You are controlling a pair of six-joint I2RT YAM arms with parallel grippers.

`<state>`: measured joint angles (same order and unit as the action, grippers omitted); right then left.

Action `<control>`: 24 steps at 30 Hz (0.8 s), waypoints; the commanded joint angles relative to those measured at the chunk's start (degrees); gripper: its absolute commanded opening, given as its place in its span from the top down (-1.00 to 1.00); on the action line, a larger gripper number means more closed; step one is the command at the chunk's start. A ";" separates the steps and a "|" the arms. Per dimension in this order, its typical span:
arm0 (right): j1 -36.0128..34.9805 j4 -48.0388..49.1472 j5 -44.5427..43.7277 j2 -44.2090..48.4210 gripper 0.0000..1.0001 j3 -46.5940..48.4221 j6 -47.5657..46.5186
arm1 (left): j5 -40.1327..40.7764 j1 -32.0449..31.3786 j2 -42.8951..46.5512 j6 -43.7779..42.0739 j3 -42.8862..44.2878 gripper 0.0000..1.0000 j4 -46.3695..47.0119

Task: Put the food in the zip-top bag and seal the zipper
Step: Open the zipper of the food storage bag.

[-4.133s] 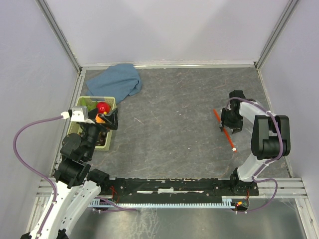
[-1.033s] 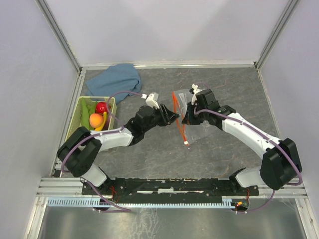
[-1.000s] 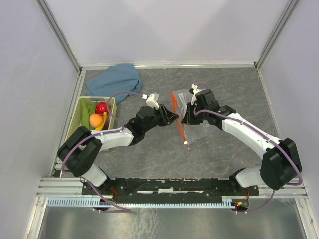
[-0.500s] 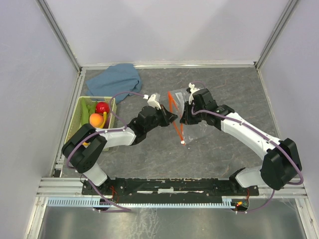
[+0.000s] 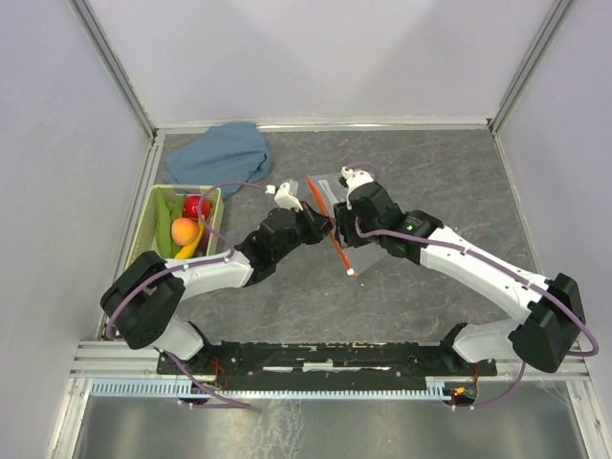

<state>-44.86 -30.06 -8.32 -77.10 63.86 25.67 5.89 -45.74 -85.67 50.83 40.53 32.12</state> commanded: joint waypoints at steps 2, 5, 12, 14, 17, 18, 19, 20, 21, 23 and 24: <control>-3.19 3.65 -4.25 3.81 -0.07 0.34 -1.79 | 3.78 -1.05 2.76 2.46 0.98 0.95 -2.09; -4.59 4.48 -5.52 4.14 -0.14 0.15 -2.55 | 3.99 -1.24 2.95 2.54 1.34 0.95 -3.14; -5.41 7.10 -10.44 1.59 -0.11 -2.75 -3.16 | 3.65 -1.71 4.24 2.57 1.37 0.95 -4.02; -5.48 7.65 -11.87 0.93 -0.07 -3.56 -3.00 | 3.65 -1.73 4.69 2.52 1.24 0.95 -4.19; -5.50 8.02 -13.63 0.08 -0.01 -4.45 -3.14 | 3.59 -1.73 5.26 2.71 0.89 0.95 -4.34; -5.50 7.80 -14.04 -0.21 0.00 -4.45 -3.15 | 3.55 -1.73 5.39 2.74 0.87 0.95 -4.34; -5.50 7.74 -14.44 -0.37 0.00 -4.64 -3.23 | 3.52 -1.73 5.47 2.77 0.86 0.95 -4.41; -5.50 7.82 -15.15 -0.34 0.01 -4.81 -3.22 | 3.55 -1.73 5.52 2.72 0.86 0.95 -4.47; -5.53 7.78 -15.42 -0.29 0.01 -5.09 -3.22 | 3.58 -1.73 5.56 2.70 0.86 0.95 -4.52; -5.63 7.72 -15.41 -0.17 0.01 -5.27 -3.17 | 3.45 -1.76 5.39 2.81 0.97 0.95 -4.60; -5.67 7.86 -15.70 0.01 0.02 -5.42 -3.25 | 3.43 -1.73 5.41 2.83 1.03 0.95 -4.59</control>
<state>-50.15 -24.25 -20.82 -77.65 58.65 23.07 8.03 -47.13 -82.13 51.22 40.53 25.98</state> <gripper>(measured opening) 0.495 0.043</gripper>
